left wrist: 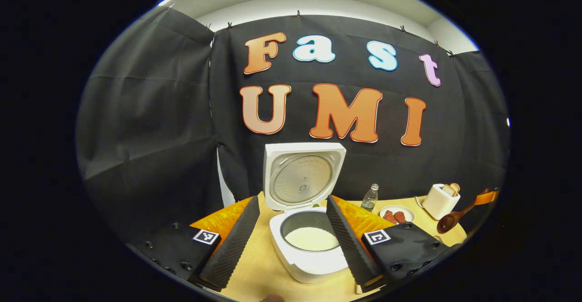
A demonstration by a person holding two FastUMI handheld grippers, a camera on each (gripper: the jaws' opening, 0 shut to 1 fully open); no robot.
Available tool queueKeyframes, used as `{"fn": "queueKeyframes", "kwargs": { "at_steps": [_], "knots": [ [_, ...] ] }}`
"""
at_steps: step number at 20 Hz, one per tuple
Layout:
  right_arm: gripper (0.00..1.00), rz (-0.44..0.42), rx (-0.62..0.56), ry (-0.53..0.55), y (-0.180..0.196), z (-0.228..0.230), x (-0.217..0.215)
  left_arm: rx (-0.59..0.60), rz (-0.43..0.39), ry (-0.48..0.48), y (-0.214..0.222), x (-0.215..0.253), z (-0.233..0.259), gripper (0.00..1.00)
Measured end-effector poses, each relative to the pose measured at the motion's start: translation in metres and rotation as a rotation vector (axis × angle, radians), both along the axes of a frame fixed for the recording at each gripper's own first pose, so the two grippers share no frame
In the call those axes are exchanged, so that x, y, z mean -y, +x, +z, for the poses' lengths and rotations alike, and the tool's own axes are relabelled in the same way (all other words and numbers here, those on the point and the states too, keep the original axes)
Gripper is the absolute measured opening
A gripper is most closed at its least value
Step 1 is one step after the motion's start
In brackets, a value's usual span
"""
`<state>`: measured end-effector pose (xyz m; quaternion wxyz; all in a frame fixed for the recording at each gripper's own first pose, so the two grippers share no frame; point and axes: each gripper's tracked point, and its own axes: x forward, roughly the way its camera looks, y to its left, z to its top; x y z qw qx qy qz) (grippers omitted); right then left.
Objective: Close the left gripper, press the button to open the rice cooker; take a wooden spoon from the chopstick holder with the right hand, scoop a spoonful of rice and pour it into the rice cooker, then put the wooden spoon back into the chopstick holder.
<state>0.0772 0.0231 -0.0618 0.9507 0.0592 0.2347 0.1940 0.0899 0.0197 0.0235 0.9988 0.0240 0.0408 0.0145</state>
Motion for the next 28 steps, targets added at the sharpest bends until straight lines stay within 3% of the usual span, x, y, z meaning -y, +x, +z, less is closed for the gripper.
{"fn": "queueKeyframes", "kwargs": {
  "at_steps": [9, 15, 21, 25, 27, 28],
  "knots": [
    [0.13, 0.028, -0.170, 0.039, 0.010, -0.067, 0.041, 0.001, 0.051, 0.018, -0.018, 0.038, -0.004, 0.99],
    [0.13, 0.061, -0.276, 0.095, 0.018, -0.111, 0.040, -0.029, 0.115, 0.034, -0.036, 0.033, -0.013, 1.00],
    [0.14, 0.029, -0.341, 0.145, 0.025, -0.141, 0.048, -0.031, 0.148, 0.039, -0.048, 0.026, -0.010, 1.00],
    [0.22, -0.019, -0.355, 0.219, 0.028, -0.143, 0.060, -0.029, 0.152, 0.050, -0.052, 0.027, -0.008, 1.00],
    [0.27, -0.077, -0.349, 0.178, 0.031, -0.155, 0.075, -0.027, 0.147, 0.049, -0.051, 0.029, -0.006, 1.00],
    [0.38, -0.089, -0.339, 0.158, 0.032, -0.157, 0.080, -0.026, 0.147, 0.049, -0.051, 0.031, -0.005, 1.00]
  ]
}}
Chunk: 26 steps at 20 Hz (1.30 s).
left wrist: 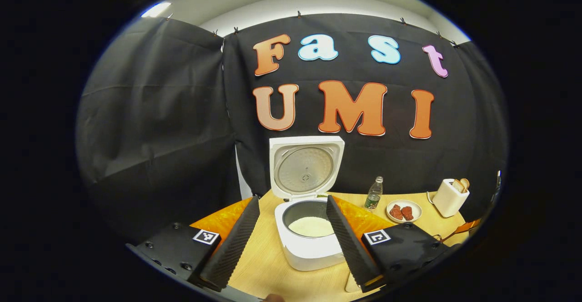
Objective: Close the left gripper, press the button to open the rice cooker; take a wooden spoon from the chopstick holder with the right hand, scoop a spoonful of rice and pour it into the rice cooker, then put the wooden spoon back into the chopstick holder.
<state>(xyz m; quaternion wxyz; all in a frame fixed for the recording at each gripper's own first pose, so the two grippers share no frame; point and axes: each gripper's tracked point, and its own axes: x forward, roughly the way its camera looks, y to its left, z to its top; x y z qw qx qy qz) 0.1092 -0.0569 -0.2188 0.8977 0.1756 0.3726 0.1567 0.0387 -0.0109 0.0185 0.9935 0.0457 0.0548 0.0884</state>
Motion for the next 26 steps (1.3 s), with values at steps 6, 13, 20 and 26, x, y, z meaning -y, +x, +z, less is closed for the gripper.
{"fn": "queueKeyframes", "kwargs": {
  "at_steps": [6, 13, 20, 26],
  "knots": [
    [0.95, -0.065, 0.112, -0.145, 0.017, 0.018, 0.014, 0.011, -0.017, -0.001, 0.004, 0.007, 0.009, 1.00],
    [0.95, -0.134, 0.275, -0.213, 0.022, 0.093, 0.019, 0.082, -0.012, 0.012, 0.028, -0.001, 0.059, 1.00],
    [0.95, -0.109, 0.325, -0.233, 0.001, 0.119, -0.001, 0.154, -0.051, 0.009, 0.104, 0.000, 0.134, 0.99],
    [0.95, -0.132, 0.385, -0.306, -0.015, 0.138, -0.002, 0.115, -0.117, -0.073, 0.193, 0.007, 0.166, 0.99]
  ]
}}
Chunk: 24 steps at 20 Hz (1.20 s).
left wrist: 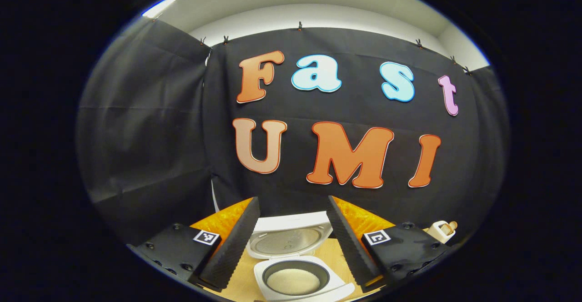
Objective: Close the left gripper, press the button to open the rice cooker; take a wooden spoon from the chopstick holder with the right hand, scoop a spoonful of rice and pour it into the rice cooker, then put the wooden spoon back into the chopstick holder.
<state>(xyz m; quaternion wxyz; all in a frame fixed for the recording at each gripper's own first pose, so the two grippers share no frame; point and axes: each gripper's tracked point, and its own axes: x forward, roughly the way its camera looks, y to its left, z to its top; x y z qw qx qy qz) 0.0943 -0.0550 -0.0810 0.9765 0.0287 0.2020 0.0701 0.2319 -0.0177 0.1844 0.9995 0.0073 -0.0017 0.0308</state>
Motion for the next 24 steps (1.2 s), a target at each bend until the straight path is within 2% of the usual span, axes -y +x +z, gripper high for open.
{"fn": "queueKeyframes", "kwargs": {
  "at_steps": [4, 8, 12, 15, 19, 20, 24],
  "knots": [
    [0.95, -0.037, 0.029, -0.017, -0.008, 0.016, 0.004, -0.058, 0.015, 0.026, 0.062, -0.015, -0.002, 0.99],
    [0.95, -0.077, 0.098, -0.023, -0.011, 0.050, 0.014, -0.142, -0.008, 0.000, 0.112, -0.022, -0.035, 1.00],
    [0.95, -0.133, 0.169, -0.055, -0.015, 0.083, 0.033, -0.232, -0.023, 0.003, 0.144, -0.028, -0.072, 1.00],
    [0.95, -0.144, 0.194, -0.047, -0.017, 0.092, 0.037, -0.270, 0.020, -0.012, 0.159, -0.038, -0.094, 1.00],
    [0.95, -0.160, 0.185, -0.054, -0.015, 0.086, 0.044, -0.350, -0.006, -0.028, 0.166, -0.033, -0.127, 1.00],
    [0.95, -0.161, 0.186, -0.066, -0.015, 0.086, 0.047, -0.322, -0.013, -0.034, 0.165, -0.031, -0.122, 1.00],
    [0.95, -0.148, 0.184, -0.072, -0.012, 0.087, 0.050, -0.337, -0.035, -0.034, 0.146, -0.023, -0.129, 1.00]
  ]
}}
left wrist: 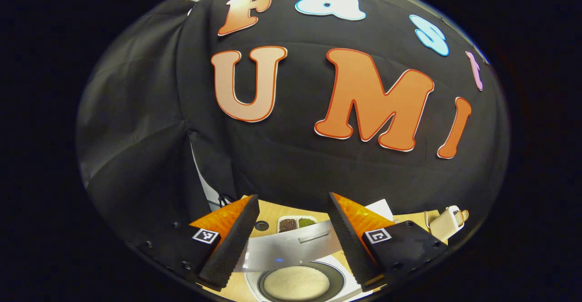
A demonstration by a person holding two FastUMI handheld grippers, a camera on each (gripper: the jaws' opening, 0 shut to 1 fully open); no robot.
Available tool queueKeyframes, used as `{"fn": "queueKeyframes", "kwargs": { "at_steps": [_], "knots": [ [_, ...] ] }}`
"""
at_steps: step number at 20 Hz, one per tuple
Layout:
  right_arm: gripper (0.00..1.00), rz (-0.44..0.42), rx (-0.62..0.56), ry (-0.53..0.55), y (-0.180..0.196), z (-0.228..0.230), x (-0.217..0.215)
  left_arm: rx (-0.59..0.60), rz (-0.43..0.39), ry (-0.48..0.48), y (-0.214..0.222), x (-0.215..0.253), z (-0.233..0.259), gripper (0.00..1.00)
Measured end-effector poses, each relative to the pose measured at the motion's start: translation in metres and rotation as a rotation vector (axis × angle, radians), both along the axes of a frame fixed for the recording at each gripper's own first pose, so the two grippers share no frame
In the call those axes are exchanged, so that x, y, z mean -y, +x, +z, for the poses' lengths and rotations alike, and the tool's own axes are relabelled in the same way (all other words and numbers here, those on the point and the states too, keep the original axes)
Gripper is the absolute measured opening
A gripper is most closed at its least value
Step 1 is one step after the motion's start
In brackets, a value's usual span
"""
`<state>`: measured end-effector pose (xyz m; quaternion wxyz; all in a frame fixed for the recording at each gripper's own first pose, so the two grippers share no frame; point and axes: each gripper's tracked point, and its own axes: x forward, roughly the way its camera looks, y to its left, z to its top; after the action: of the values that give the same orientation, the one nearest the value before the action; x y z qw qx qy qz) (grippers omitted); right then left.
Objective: Close the left gripper, press the button to open the rice cooker; take a wooden spoon from the chopstick holder with the right hand, scoop a spoonful of rice and pour it into the rice cooker, then put the wooden spoon back into the chopstick holder.
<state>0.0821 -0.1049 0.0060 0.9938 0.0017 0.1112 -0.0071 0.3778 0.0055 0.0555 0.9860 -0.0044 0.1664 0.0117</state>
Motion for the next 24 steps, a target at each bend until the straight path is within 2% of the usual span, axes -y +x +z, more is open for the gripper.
{"fn": "queueKeyframes", "kwargs": {
  "at_steps": [6, 11, 15, 19, 24],
  "knots": [
    [0.95, 0.068, -0.026, 0.021, -0.001, -0.005, -0.004, -0.025, -0.059, -0.024, -0.064, 0.026, -0.027, 1.00],
    [0.95, 0.147, -0.065, 0.016, -0.002, -0.021, -0.015, -0.102, -0.022, -0.044, -0.123, 0.042, -0.087, 1.00],
    [0.95, 0.185, -0.103, 0.003, -0.008, -0.035, -0.014, -0.097, 0.021, -0.030, -0.155, 0.051, -0.134, 1.00],
    [0.95, 0.202, -0.143, 0.007, -0.015, -0.051, -0.011, -0.098, 0.048, 0.042, -0.170, 0.056, -0.174, 1.00],
    [0.95, 0.202, -0.165, 0.001, -0.020, -0.059, -0.006, -0.091, 0.081, 0.046, -0.171, 0.056, -0.204, 1.00]
  ]
}}
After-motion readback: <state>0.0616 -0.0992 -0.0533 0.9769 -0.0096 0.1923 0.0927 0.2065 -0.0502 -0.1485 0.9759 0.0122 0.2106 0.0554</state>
